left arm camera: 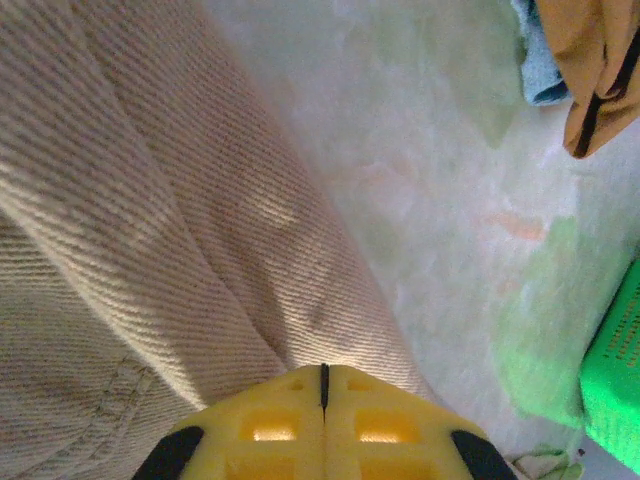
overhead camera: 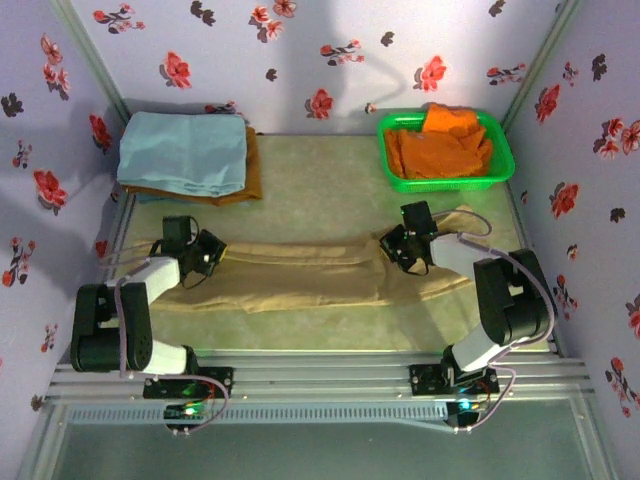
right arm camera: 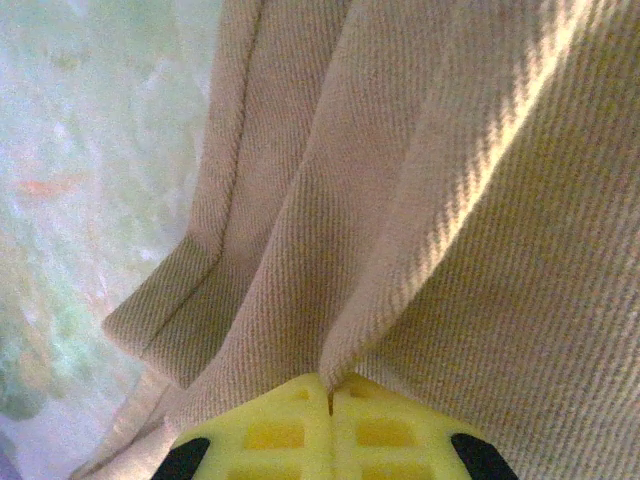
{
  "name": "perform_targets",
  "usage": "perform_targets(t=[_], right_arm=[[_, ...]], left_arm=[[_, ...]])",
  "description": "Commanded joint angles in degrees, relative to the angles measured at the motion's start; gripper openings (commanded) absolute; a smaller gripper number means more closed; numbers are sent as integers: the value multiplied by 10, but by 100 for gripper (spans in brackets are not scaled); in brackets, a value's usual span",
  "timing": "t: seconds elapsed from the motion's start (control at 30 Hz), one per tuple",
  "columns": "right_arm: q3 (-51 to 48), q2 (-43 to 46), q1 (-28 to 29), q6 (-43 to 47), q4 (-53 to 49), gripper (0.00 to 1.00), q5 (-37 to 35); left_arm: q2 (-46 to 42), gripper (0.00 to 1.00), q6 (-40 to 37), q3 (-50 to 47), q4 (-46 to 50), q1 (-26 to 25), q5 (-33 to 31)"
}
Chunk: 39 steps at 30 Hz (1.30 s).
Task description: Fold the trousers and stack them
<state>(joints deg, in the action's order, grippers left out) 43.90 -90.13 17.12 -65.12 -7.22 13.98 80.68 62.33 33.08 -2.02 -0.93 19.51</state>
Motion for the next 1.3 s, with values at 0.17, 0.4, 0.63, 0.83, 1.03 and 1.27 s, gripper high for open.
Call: perform_targets(t=[0.17,0.4,0.63,0.83,1.03,1.27], right_arm=[[4,24,-4,11,-11,0,-10],[9,33,-4,18,-10,0,-15],[18,30,-4,21,-10,0,-14],[17,30,-5,23,-11,0,-15],[18,30,-5,20,-7,0,-12],[23,35,-6,25,-16,0,-18]], left_arm=[[-6,0,-8,-6,-18,-3,-9],[-51,0,-13,-10,4,-3,-5],[-61,37,-35,-5,47,-3,-4],[-58,47,-12,-24,32,-3,7],[-4,32,5,-15,-14,-3,22],[10,23,12,-20,-31,-4,29]])
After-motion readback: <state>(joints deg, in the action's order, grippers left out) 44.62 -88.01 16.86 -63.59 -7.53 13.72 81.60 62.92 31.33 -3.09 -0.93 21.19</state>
